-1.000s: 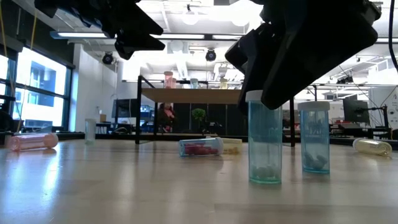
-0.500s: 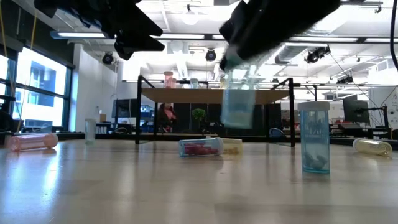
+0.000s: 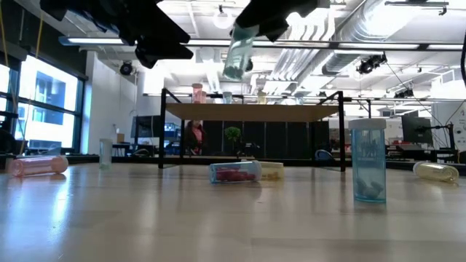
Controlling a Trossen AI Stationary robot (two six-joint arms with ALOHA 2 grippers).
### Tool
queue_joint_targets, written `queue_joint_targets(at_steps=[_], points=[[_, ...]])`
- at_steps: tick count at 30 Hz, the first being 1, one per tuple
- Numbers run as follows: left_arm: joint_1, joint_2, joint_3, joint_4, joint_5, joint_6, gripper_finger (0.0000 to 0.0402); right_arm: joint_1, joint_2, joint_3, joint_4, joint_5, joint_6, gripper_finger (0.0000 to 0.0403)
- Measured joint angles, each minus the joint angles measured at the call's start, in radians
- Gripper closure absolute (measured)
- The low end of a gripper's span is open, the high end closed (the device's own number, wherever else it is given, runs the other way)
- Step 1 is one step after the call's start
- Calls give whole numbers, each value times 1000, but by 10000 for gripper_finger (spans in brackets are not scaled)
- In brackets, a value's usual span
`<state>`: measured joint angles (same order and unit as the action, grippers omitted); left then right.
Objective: Pick and place medicine bottles onto shelf by color
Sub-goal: Put the light blue medicine on the shelf
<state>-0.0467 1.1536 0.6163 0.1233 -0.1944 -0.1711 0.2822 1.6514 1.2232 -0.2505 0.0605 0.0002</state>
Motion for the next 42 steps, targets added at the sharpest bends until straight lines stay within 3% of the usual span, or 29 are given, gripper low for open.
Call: queue_joint_targets(at_steps=[11,27,33,42], points=[[0,0,0,1,-132,161,198,-220,-160,0,-79,2,-113,304],[0,0,0,-1,-131,201,198,-532,-323,26,-87,-2,-165,304],[0,0,0,0,-131,175,198,-636,-268,200,-128,-21,-224,304],[0,0,0,-14,-131,136,198,-740,-60,536,-388,-120,-165,304]])
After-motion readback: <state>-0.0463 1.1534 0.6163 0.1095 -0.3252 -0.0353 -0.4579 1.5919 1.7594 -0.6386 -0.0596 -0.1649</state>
